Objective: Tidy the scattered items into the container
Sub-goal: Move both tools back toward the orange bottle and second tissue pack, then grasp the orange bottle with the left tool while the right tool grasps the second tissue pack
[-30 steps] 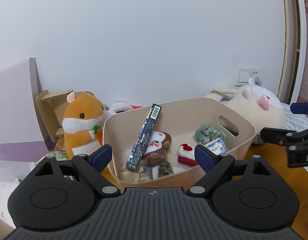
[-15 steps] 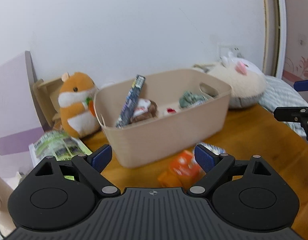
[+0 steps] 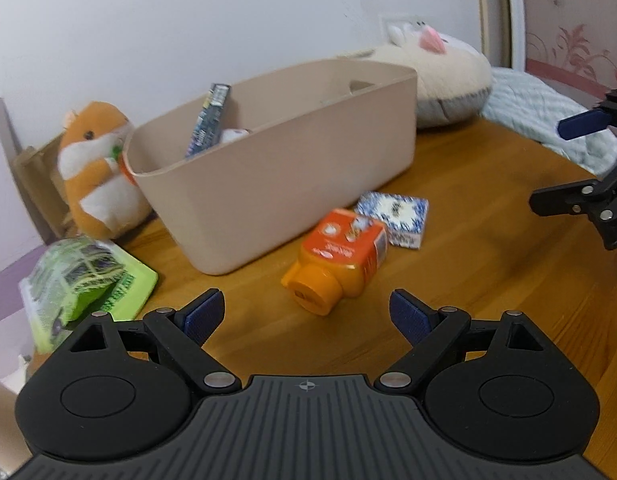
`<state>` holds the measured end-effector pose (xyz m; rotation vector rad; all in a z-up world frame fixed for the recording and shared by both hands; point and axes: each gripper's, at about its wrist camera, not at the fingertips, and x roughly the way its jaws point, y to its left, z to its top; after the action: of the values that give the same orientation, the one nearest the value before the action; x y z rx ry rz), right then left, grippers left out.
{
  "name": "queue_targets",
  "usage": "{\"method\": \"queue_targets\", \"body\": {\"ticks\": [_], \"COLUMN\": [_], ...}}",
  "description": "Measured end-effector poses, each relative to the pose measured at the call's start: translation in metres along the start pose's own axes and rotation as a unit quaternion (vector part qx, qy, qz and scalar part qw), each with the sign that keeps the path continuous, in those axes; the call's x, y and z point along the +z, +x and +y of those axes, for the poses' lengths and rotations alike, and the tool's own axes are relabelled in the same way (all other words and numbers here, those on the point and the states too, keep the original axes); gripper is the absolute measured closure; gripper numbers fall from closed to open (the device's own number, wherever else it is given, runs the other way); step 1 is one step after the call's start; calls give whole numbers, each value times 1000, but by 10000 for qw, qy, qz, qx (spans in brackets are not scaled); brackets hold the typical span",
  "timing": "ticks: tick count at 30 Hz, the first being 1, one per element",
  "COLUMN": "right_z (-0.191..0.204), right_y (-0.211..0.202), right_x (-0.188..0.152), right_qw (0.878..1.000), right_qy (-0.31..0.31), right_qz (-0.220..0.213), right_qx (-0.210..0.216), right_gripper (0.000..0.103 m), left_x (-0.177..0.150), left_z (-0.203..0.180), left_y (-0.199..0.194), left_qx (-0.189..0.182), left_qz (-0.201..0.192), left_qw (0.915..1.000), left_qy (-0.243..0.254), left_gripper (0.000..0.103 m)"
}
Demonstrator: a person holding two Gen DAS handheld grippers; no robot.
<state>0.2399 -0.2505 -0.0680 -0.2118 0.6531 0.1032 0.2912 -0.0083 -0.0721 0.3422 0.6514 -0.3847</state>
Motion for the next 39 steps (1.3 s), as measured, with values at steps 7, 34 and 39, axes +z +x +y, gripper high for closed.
{"method": "queue_targets", "body": {"ticks": [7, 34, 39], "right_z": [6, 26, 29], "right_y": [24, 110, 119], "right_x": [-5, 17, 21], "right_qw": [9997, 9942, 9937], "right_qy": [27, -337, -354], "right_qz": [143, 310, 323], "right_qx": [204, 977, 1015], "right_gripper": [0, 6, 9], "left_x": [-6, 6, 11], "left_z": [9, 25, 25], "left_y": [19, 75, 83], "left_qx": [-203, -1062, -1108], "left_qz": [63, -115, -130], "left_qw": [9997, 9938, 9934], "left_qy": [89, 305, 265], "left_gripper": [12, 12, 12]}}
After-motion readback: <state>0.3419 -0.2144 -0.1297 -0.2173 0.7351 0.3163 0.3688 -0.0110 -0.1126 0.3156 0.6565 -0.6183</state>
